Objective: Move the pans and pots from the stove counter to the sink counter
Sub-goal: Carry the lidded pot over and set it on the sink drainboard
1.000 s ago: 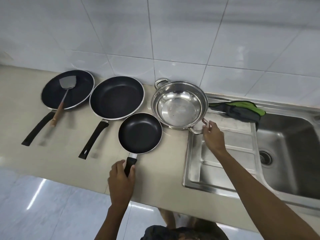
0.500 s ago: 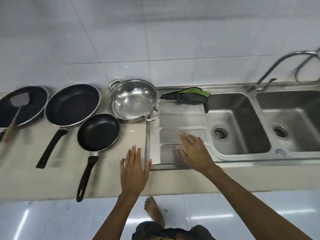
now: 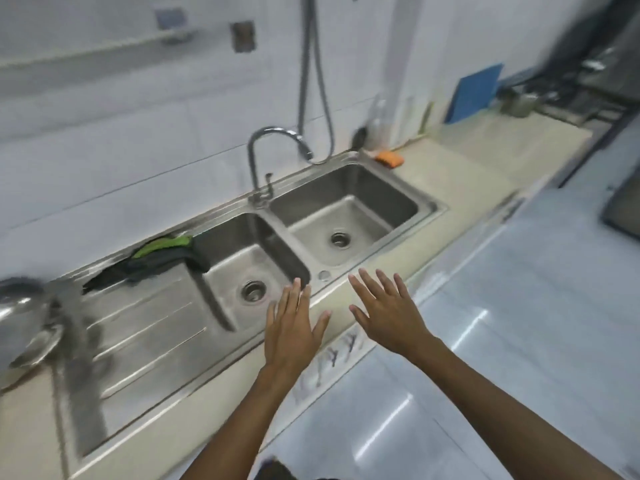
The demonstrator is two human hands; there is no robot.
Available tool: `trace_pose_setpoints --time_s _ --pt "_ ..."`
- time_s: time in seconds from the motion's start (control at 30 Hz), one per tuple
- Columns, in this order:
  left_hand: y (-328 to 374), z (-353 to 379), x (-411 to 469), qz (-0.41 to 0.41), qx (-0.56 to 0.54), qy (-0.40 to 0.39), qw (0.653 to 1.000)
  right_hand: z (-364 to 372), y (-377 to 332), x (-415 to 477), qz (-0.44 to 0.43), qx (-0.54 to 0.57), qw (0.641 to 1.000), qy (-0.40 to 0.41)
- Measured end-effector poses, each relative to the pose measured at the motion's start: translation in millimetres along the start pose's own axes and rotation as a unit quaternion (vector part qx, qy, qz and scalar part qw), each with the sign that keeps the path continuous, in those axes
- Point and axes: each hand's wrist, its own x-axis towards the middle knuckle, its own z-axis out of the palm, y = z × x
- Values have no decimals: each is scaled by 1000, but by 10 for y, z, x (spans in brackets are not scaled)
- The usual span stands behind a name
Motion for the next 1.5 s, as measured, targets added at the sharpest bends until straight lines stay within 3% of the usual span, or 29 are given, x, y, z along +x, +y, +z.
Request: trace_pose_setpoints --time_s 0.3,0.57,0.97,1.17,1.5 --pt "1668 428 1184 153 -15 -34 988 -230 1659 -165 175 21 984 28" --pt "2779 1071 2527 209 -16 -54 976 -202 3226 388 242 30 970 24" --pt "5027 2085 4675 294 -2 -131 947 -361 5889 1141 347 30 936 44" --pt "6252 2676 5658 319 2 -132 939 -261 7497 1480 360 20 931 53" --pt "8129 3523 7480 253 8 -121 960 -473 10284 2579 301 26 953 9"
